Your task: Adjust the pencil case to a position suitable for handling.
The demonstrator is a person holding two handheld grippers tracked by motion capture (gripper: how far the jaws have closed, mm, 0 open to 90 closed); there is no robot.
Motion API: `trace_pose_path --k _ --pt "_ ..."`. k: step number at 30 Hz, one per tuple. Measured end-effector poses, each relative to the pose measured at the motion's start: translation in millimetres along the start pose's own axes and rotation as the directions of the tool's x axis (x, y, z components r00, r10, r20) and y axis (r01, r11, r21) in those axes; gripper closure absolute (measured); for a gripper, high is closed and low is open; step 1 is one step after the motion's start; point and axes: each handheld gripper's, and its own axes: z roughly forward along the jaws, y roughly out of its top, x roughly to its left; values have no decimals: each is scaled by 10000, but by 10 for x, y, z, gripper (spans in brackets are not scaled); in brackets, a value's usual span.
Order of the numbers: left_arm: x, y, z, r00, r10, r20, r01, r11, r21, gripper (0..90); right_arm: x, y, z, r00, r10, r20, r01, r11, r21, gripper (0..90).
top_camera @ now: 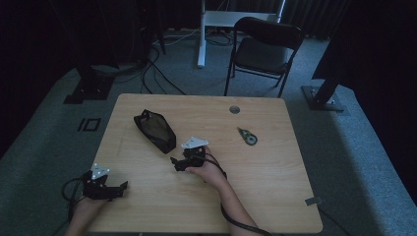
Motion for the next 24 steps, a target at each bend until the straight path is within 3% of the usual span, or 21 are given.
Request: trace_pose_path --k 16,21,24 --pt "0 0 0 10000 -1 2 1 10000 0 0 35 116 178 9999 153 45 -152 9996 -259 226" --pt "0 0 0 10000 -2 0 2 10000 -2 0 40 158 204 9994 230 277 -215 9983 -533 335" --pt "0 0 0 10000 0 0 0 10000 -2 0 37 189 216 9993 351 153 -342 9979 -547 449"
